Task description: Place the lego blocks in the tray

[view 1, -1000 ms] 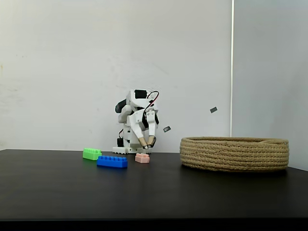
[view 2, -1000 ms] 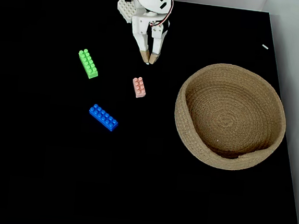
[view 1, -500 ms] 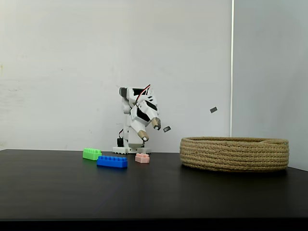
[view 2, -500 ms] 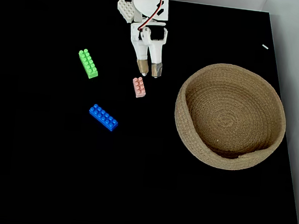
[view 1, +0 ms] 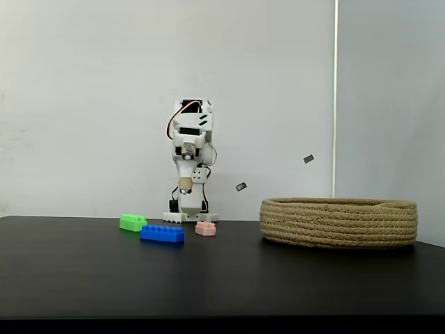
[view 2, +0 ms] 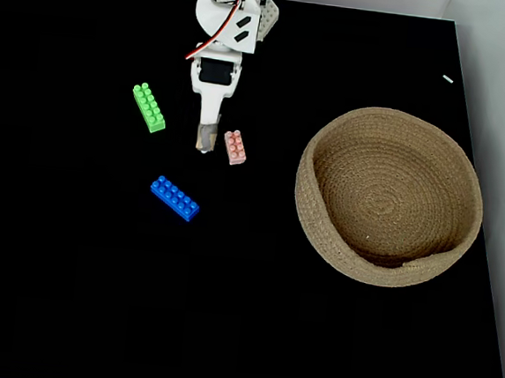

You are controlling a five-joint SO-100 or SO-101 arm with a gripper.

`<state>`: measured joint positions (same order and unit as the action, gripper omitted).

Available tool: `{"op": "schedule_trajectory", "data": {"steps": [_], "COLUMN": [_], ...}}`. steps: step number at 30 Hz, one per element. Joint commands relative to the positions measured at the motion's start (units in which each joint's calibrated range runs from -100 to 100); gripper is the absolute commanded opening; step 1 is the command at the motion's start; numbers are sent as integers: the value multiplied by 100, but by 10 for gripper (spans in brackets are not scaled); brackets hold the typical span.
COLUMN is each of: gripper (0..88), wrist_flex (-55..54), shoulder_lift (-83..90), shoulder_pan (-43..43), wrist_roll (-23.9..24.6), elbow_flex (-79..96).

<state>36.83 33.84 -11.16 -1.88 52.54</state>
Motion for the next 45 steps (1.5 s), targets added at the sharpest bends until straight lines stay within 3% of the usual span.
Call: {"op": "schedule_trajectory", "data": {"steps": [1, 13, 19, 27, 34, 36, 39, 43, 45], "gripper": [363, 448, 382, 498, 528, 492, 313, 269, 156], "wrist_flex": [-230, -146, -80, 578, 528, 453, 370, 603, 595], "shoulder_lift": [-727, -2946, -3685, -3737, -4081, -4227, -4545, -4803, -4812], "shoulder_pan": [-236, -690, -756, -649, -566, -508, -418, -426, -434], "wrist_roll": [83, 469, 869, 1524, 1778, 1734, 1719, 1973, 2046], "elbow_flex": [-872, -2340, -2504, -2623, -2760, -2851, -3134, -3471, -3480]}}
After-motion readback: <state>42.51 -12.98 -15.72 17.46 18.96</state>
